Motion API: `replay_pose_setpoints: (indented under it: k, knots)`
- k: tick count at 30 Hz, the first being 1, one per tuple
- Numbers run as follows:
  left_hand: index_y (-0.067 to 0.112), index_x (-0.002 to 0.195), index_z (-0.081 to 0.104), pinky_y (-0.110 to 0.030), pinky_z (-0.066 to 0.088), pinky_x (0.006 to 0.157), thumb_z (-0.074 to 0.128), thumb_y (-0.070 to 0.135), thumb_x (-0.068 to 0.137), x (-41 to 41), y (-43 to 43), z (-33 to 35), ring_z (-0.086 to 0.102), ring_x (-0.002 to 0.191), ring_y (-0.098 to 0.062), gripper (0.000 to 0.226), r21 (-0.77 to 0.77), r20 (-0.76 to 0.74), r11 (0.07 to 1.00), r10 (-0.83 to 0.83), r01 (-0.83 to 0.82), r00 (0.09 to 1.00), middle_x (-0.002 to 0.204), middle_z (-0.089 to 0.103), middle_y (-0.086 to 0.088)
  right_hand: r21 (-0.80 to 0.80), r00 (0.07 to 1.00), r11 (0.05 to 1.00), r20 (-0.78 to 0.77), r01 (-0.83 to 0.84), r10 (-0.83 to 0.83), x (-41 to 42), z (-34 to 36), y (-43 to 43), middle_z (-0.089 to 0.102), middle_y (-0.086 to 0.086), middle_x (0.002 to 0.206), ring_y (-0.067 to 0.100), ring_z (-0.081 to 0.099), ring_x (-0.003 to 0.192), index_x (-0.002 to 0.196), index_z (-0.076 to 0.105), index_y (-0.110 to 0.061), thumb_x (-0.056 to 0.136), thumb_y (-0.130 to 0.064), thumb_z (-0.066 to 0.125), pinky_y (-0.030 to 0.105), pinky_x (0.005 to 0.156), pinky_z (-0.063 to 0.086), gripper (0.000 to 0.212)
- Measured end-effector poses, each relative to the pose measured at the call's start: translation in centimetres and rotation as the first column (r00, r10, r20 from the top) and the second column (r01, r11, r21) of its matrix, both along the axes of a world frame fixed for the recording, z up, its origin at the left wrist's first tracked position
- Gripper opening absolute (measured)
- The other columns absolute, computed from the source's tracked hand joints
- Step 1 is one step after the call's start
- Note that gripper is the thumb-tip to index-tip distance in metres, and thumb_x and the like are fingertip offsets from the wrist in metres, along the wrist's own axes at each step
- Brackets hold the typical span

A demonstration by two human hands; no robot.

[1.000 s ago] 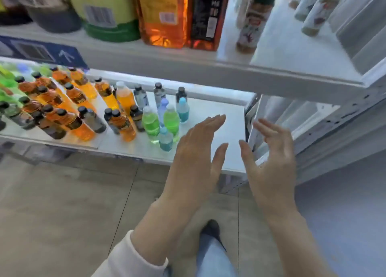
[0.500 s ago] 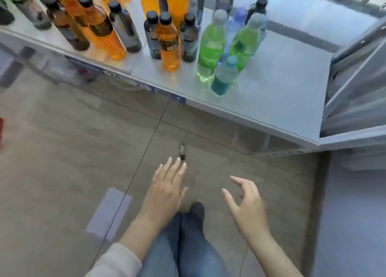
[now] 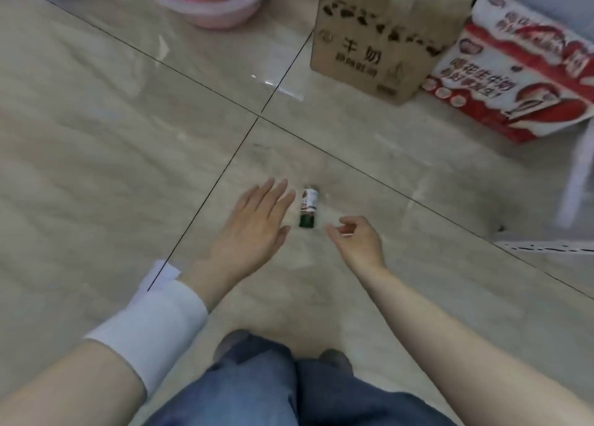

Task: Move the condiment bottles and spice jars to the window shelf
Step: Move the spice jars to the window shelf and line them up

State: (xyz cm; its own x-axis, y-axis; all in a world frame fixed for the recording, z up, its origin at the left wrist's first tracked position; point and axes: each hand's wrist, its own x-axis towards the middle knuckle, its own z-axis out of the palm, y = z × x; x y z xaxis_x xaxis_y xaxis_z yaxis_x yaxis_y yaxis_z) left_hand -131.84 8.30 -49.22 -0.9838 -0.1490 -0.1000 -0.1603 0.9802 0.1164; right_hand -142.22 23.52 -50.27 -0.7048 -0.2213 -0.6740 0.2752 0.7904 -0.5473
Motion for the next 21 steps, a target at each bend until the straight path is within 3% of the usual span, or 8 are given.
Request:
replay_pose_setpoints:
  k: [6, 8, 10, 12, 14, 16, 19, 21]
  knots:
    - [0.000, 0.120, 0.058, -0.049, 0.044, 0.094, 0.035, 0.031, 0.084, -1.4, -2.3, -10.4, 0.055, 0.116, -0.037, 0.053, -0.031, 0.000, 0.999, -0.023, 0.023, 1.000, 0.126, 0.058, -0.019, 0.139, 0.998, 0.989, 0.045, -0.058, 0.052, -3.1, -11.6, -3.5, 0.053, 0.011, 0.128, 0.025, 0.052, 0.115, 0.126, 0.049, -0.007, 0.079, -0.049, 0.066, 0.030, 0.085, 0.042, 0.065]
    - [0.001, 0.119, 0.059, -0.047, 0.044, 0.096, 0.035, 0.031, 0.083, -1.8, -2.9, -12.5, 0.055, 0.117, -0.036, 0.052, -0.042, -0.011, 0.999, -0.015, 0.014, 1.000, 0.126, 0.058, -0.019, 0.152, 0.997, 0.987, 0.056, -0.053, 0.045, -3.8, -13.8, -4.6, 0.052, 0.012, 0.127, 0.026, 0.054, 0.111, 0.124, 0.049, -0.006, 0.076, -0.054, 0.067, 0.029, 0.074, 0.042, 0.071]
    - [0.002, 0.119, 0.058, -0.045, 0.042, 0.098, 0.035, 0.031, 0.084, -2.0, -3.3, -14.2, 0.055, 0.117, -0.036, 0.051, -0.040, -0.023, 0.999, -0.016, 0.015, 1.000, 0.127, 0.057, -0.018, 0.171, 0.997, 0.983, 0.055, -0.062, 0.053, -3.8, -15.3, -5.5, 0.059, 0.013, 0.117, 0.025, 0.059, 0.095, 0.113, 0.057, -0.007, 0.059, -0.068, 0.065, 0.027, 0.061, 0.040, 0.082]
    - [0.002, 0.119, 0.058, -0.046, 0.044, 0.096, 0.035, 0.031, 0.084, -2.2, -3.6, -15.3, 0.055, 0.117, -0.036, 0.051, -0.033, -0.032, 0.999, -0.019, 0.018, 0.999, 0.128, 0.057, -0.018, 0.210, 0.994, 0.972, 0.025, -0.105, 0.102, -3.6, -16.9, -5.8, 0.064, 0.011, 0.103, 0.025, 0.063, 0.089, 0.102, 0.062, -0.011, 0.036, -0.078, 0.055, 0.028, 0.061, 0.045, 0.094]
    - [0.002, 0.119, 0.058, -0.046, 0.046, 0.095, 0.035, 0.031, 0.084, -2.2, -3.7, -15.9, 0.055, 0.118, -0.035, 0.051, -0.024, -0.026, 1.000, -0.018, 0.017, 1.000, 0.128, 0.057, -0.017, 0.248, 0.990, 0.960, -0.005, -0.133, 0.139, -3.3, -18.0, -5.8, 0.065, 0.008, 0.095, 0.027, 0.064, 0.088, 0.097, 0.063, -0.012, 0.038, -0.076, 0.058, 0.029, 0.060, 0.045, 0.087]
    - [0.003, 0.120, 0.058, -0.044, 0.046, 0.095, 0.035, 0.031, 0.084, -2.3, -3.6, -16.0, 0.055, 0.118, -0.035, 0.051, -0.022, -0.028, 1.000, -0.021, 0.020, 0.999, 0.128, 0.057, -0.017, 0.248, 0.991, 0.962, -0.027, -0.117, 0.128, -3.3, -17.8, -5.8, 0.066, 0.008, 0.093, 0.027, 0.064, 0.085, 0.096, 0.063, -0.011, 0.056, -0.062, 0.068, 0.027, 0.057, 0.042, 0.065]
    - [0.001, 0.119, 0.058, -0.047, 0.046, 0.094, 0.037, 0.030, 0.083, -2.5, -3.3, -15.5, 0.055, 0.118, -0.036, 0.051, 0.004, -0.046, 0.999, -0.033, 0.033, 0.998, 0.128, 0.057, -0.018, 0.200, 0.997, 0.977, 0.006, -0.080, 0.080, -3.8, -16.9, -5.4, 0.066, 0.008, 0.087, 0.024, 0.063, 0.078, 0.095, 0.066, -0.009, 0.071, -0.041, 0.071, 0.026, 0.053, 0.040, 0.041]
    - [0.000, 0.120, 0.057, -0.048, 0.047, 0.094, 0.037, 0.029, 0.084, -2.8, -3.0, -14.6, 0.054, 0.119, -0.036, 0.050, 0.034, -0.055, 0.999, -0.034, 0.036, 0.998, 0.129, 0.056, -0.018, 0.130, 0.998, 0.990, 0.018, -0.055, 0.054, -4.3, -14.9, -4.8, 0.066, 0.008, 0.083, 0.023, 0.061, 0.076, 0.088, 0.069, -0.010, 0.074, -0.035, 0.071, 0.026, 0.060, 0.043, 0.028]
